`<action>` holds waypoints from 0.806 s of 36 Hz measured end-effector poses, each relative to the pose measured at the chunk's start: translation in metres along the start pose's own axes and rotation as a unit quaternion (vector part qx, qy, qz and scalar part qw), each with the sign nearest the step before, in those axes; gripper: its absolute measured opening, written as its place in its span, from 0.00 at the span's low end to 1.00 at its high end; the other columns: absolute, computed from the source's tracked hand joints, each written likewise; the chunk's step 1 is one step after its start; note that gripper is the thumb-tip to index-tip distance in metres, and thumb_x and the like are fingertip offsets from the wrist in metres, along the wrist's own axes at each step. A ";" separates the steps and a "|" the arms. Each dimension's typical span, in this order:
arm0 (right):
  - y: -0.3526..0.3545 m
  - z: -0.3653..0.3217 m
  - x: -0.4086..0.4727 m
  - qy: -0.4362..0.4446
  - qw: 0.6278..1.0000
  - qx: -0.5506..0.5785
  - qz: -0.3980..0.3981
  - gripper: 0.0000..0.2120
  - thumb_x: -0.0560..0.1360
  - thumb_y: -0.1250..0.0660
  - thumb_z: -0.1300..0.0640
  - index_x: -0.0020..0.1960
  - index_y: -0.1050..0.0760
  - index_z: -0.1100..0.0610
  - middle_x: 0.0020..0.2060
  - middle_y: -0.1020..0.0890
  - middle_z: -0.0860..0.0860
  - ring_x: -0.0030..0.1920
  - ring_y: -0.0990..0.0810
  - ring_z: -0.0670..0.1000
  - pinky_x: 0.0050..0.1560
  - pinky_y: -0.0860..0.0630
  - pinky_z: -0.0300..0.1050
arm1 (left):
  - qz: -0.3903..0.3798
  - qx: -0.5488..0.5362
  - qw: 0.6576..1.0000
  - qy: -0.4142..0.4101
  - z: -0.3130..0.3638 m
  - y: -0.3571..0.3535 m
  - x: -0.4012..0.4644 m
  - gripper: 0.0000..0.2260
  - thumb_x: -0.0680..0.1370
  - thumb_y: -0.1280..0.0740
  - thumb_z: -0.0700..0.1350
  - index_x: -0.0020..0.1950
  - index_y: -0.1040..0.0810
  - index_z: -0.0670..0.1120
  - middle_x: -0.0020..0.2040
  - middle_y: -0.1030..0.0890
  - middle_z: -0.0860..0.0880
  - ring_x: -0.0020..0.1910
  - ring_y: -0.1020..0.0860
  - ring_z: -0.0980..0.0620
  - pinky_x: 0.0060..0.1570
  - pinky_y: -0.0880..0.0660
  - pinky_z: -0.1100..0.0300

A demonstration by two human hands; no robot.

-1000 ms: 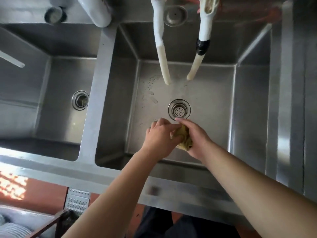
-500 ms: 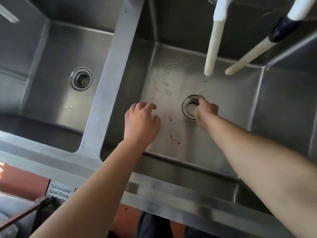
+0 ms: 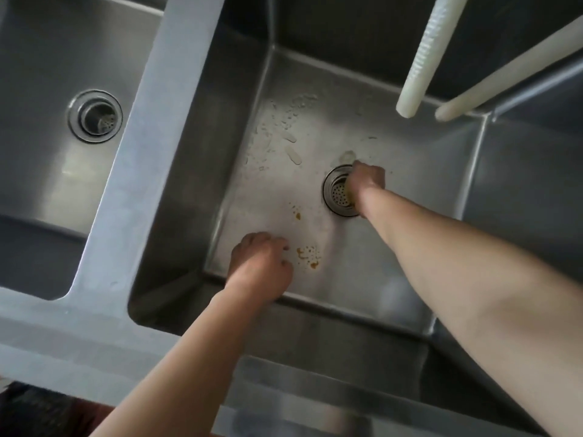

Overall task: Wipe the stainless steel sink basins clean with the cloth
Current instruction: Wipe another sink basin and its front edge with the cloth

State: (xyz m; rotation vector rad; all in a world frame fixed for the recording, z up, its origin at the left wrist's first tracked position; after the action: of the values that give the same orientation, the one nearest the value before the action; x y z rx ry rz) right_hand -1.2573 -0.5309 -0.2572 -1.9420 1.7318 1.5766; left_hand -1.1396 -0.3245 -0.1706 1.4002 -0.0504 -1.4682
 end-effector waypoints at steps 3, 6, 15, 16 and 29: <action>0.001 0.000 0.000 -0.034 0.996 0.081 0.027 0.17 0.83 0.45 0.57 0.68 0.29 0.63 0.64 0.24 0.60 0.63 0.24 0.58 0.56 0.30 0.48 | -0.011 0.003 1.000 0.004 -0.001 -0.003 0.001 0.19 0.78 0.38 0.50 0.69 0.26 0.54 0.71 0.29 0.50 0.70 0.35 0.47 0.69 0.37 0.55; 0.009 0.009 0.003 -0.099 0.979 0.179 0.011 0.27 0.73 0.33 0.40 0.64 0.24 0.58 0.53 0.19 0.54 0.51 0.19 0.56 0.52 0.22 0.49 | -0.016 -0.008 1.000 0.022 -0.004 -0.003 0.001 0.20 0.78 0.37 0.51 0.70 0.27 0.55 0.70 0.29 0.50 0.70 0.34 0.46 0.69 0.35 0.54; 0.059 0.056 -0.038 -0.115 0.946 0.253 -0.169 0.14 0.69 0.40 0.68 0.53 0.22 0.65 0.43 0.19 0.61 0.39 0.18 0.59 0.51 0.20 0.56 | -0.015 -0.081 0.996 0.019 0.009 0.009 -0.004 0.19 0.78 0.34 0.49 0.69 0.27 0.55 0.68 0.25 0.50 0.64 0.26 0.45 0.64 0.29 0.51; 0.064 0.062 -0.041 -0.105 0.948 0.240 -0.180 0.16 0.70 0.39 0.70 0.55 0.22 0.63 0.41 0.18 0.60 0.36 0.18 0.57 0.44 0.18 0.52 | -0.015 -0.116 0.993 0.010 0.012 0.009 -0.004 0.19 0.77 0.33 0.50 0.69 0.27 0.55 0.67 0.25 0.51 0.63 0.26 0.47 0.64 0.28 0.52; 0.101 0.084 -0.091 -0.072 0.930 0.199 -0.302 0.38 0.57 0.24 0.33 0.61 0.20 0.52 0.55 0.15 0.56 0.56 0.17 0.57 0.61 0.23 0.56 | -0.101 -0.494 0.863 0.030 0.099 -0.003 0.022 0.08 0.78 0.30 0.45 0.57 0.20 0.46 0.49 0.17 0.46 0.45 0.17 0.52 0.49 0.20 0.55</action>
State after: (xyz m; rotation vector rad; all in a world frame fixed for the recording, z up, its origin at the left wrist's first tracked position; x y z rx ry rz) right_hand -1.3701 -0.4500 -0.1778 -1.8410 1.1171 1.0238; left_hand -1.2094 -0.3968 -0.1569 0.5953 0.8081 -1.2930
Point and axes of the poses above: each hand's wrist, its own x-axis towards the middle knuckle, its own y-axis out of the back of the hand, z = x × y, the point moved 1 cm from there along x, towards the middle knuckle
